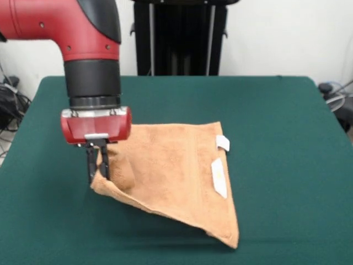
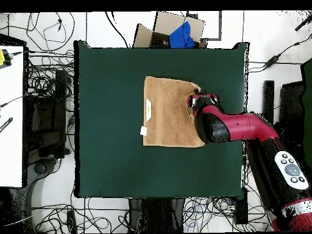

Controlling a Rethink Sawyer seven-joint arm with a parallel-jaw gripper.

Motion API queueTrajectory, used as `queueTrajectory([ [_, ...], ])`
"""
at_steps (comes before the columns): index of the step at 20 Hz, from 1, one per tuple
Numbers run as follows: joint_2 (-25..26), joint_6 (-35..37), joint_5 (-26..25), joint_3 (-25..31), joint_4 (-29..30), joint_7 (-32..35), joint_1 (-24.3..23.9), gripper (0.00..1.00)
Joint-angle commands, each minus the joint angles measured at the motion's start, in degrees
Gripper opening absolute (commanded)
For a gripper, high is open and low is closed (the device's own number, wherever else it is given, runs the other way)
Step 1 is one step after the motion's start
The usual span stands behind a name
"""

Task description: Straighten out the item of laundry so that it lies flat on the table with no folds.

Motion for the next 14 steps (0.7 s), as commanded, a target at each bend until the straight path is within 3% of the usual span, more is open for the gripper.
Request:
queueTrajectory([
  [1, -5.56, 10.41, -0.67, -0.73, 0.45, -7.17, 2.30, 0.00],
  [9, -4.96, 9.35, -4.76, -4.69, -2.23, -3.83, 6.96, 0.00],
  [14, -2.11, 3.49, -7.82, -6.81, -3.59, -1.03, 9.27, 0.00],
])
